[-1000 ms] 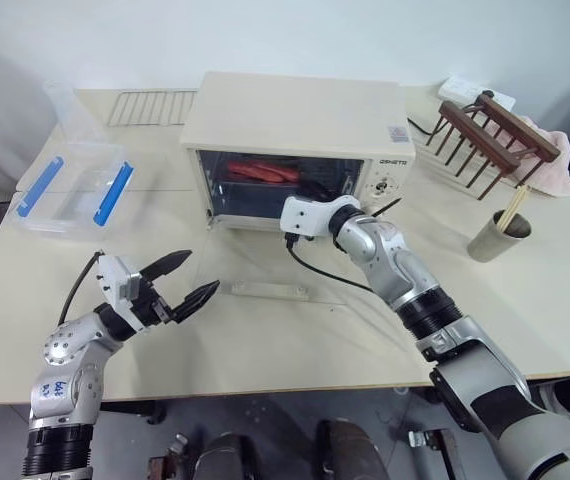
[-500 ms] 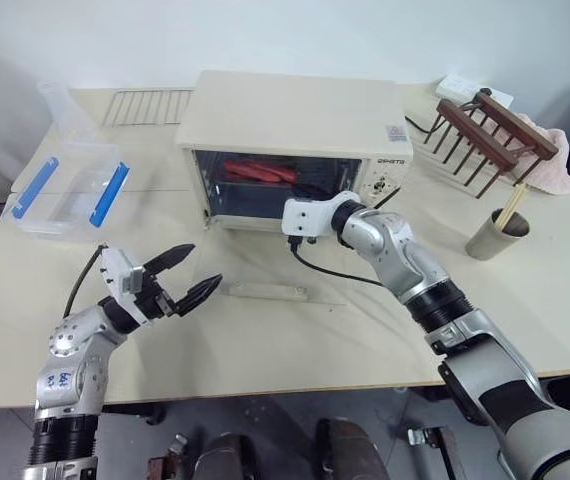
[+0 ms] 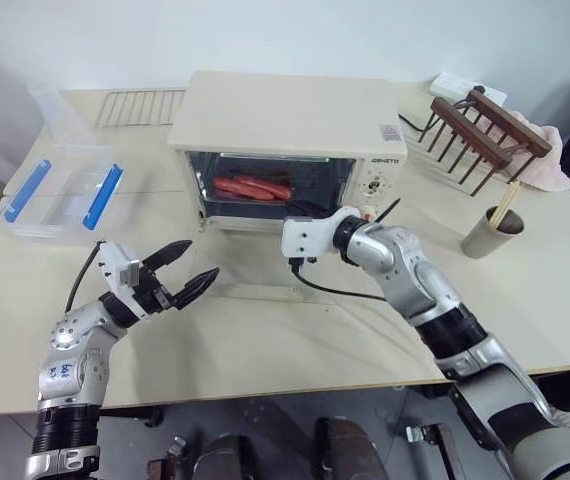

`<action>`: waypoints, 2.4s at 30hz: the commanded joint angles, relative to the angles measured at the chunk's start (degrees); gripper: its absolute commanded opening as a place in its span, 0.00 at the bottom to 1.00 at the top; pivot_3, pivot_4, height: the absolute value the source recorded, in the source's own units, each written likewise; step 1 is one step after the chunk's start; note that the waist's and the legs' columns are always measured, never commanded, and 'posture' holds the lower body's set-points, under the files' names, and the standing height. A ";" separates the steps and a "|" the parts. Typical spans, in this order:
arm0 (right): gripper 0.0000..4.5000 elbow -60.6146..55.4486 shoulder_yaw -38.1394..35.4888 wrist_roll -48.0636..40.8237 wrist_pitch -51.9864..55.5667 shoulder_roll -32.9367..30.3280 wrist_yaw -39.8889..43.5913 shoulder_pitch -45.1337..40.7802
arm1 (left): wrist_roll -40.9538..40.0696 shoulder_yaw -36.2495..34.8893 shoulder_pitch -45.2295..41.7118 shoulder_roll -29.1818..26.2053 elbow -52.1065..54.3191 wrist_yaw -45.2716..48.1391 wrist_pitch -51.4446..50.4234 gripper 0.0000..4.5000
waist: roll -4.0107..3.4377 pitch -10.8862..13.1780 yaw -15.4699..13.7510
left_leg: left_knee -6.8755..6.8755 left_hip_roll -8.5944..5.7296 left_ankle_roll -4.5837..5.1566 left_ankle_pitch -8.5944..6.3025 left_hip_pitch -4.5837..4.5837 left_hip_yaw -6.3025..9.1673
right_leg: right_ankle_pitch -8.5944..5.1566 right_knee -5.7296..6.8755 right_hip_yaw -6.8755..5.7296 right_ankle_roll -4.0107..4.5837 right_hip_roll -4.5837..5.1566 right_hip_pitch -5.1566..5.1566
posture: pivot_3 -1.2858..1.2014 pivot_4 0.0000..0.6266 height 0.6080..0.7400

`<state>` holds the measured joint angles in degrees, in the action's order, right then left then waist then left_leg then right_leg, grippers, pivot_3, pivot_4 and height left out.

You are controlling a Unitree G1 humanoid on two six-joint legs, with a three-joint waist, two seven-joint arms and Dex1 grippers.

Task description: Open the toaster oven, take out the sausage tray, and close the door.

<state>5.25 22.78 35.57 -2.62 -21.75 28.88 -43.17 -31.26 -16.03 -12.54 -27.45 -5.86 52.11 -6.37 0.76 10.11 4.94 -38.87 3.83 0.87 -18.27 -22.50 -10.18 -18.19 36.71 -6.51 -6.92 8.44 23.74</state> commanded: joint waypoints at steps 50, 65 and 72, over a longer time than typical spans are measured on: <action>0.00 -18.63 -6.99 3.25 -22.15 -14.82 -8.94 28.13 | -14.87 -4.15 -9.47 -7.50 1.81 -2.64 -40.04 1.00 | 0.07 -0.01 -3.19 | -0.22 -0.02 -0.04 -0.02 0.06 0.00 | 0.00 -0.21 0.02 0.00 -0.02 -0.21 | 0.52 0.24 1.00; 0.00 -17.09 -7.34 2.92 -26.44 -13.68 -13.05 25.19 | -23.48 -8.18 -17.93 -8.27 -3.16 -14.95 -64.92 1.00 | 0.08 0.00 -3.21 | -0.24 -0.03 -0.05 -0.01 0.08 0.03 | 0.00 -0.19 0.06 0.00 -0.01 -0.24 | 0.52 0.24 1.00; 0.00 -16.56 -7.24 3.07 -27.10 -13.82 -13.14 25.05 | -24.50 -8.82 -21.81 -7.48 -6.68 -19.07 -74.23 1.00 | 0.08 0.00 -3.21 | -0.24 -0.03 -0.06 0.00 0.10 0.03 | 0.00 -0.13 0.05 0.00 -0.02 -0.24 | 0.52 0.24 1.00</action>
<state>-10.80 17.25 39.64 -28.82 -35.64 16.75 -17.39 -54.38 -24.06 -33.06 -34.53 -12.27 33.64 -77.65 0.84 10.11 1.73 -39.11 3.80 0.80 -18.27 -22.40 -10.14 -18.20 36.57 -6.45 -6.92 8.42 23.51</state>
